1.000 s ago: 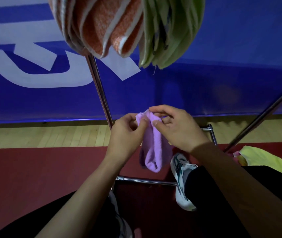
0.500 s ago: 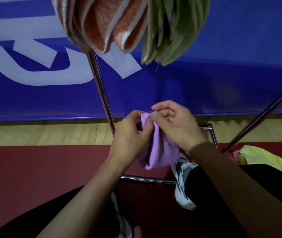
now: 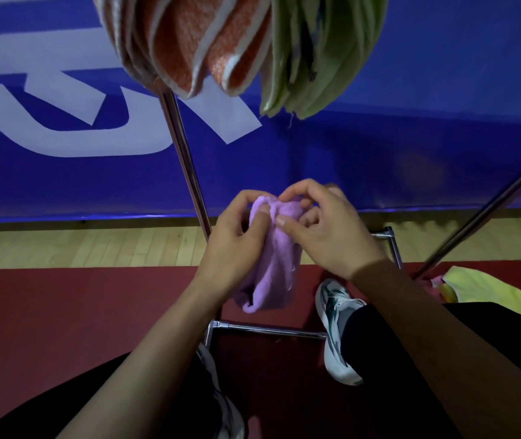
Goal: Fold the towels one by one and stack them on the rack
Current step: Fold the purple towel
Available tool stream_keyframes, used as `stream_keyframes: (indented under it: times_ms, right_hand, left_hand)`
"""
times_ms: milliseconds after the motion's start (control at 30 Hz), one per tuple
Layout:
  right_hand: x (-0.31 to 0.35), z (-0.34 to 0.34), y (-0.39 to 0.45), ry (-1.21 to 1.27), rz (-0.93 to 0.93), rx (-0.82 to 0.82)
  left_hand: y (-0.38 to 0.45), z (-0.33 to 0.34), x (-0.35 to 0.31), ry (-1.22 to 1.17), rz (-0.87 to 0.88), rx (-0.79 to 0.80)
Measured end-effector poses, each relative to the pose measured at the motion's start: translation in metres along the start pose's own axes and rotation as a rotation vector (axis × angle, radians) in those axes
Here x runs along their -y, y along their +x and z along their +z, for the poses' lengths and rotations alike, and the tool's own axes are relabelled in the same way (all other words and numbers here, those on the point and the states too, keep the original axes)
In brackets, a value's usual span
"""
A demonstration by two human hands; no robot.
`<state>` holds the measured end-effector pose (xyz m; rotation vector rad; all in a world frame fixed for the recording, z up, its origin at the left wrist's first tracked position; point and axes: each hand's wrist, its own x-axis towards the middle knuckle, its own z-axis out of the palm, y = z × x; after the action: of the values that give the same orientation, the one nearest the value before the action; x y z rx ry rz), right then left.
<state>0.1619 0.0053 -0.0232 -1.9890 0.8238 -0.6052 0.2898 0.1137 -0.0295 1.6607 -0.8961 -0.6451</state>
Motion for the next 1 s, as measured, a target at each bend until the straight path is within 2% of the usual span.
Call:
stream_keyframes:
  times_ms: [67, 200, 300, 433, 567, 633, 767, 900, 1000]
  right_hand:
    - [-0.004, 0.002, -0.001, -0.105, 0.008, -0.037]
    - [-0.004, 0.001, -0.003, -0.255, -0.01, -0.078]
    - [0.0, -0.003, -0.003, -0.213, -0.016, -0.117]
    - [0.0, -0.01, -0.001, -0.374, 0.013, -0.046]
    - [-0.003, -0.018, 0.001, -0.492, 0.035, 0.021]
    - [-0.004, -0.022, 0.0, -0.548, 0.031, 0.064]
    - [-0.01, -0.038, 0.006, -0.617, 0.12, 0.144]
    - [-0.01, -0.048, 0.011, -0.448, 0.141, 0.336]
    - [-0.009, -0.044, 0.009, -0.408, 0.124, 0.396]
  left_hand:
    - [0.0, -0.001, -0.003, -0.072, -0.048, 0.036]
    - [-0.002, -0.001, -0.006, -0.138, -0.075, 0.231]
    - [-0.004, 0.0, -0.003, -0.196, -0.071, 0.27]
    - [0.0, -0.005, 0.001, -0.304, -0.107, 0.337]
    - [0.003, -0.012, 0.0, -0.174, -0.055, 0.427]
    - [0.005, -0.015, 0.001, -0.05, 0.008, 0.407]
    - [0.011, -0.021, 0.008, 0.16, 0.134, 0.249]
    - [0.013, -0.023, 0.01, 0.248, 0.207, 0.207]
    - [0.013, -0.023, 0.007, 0.271, 0.25, 0.219]
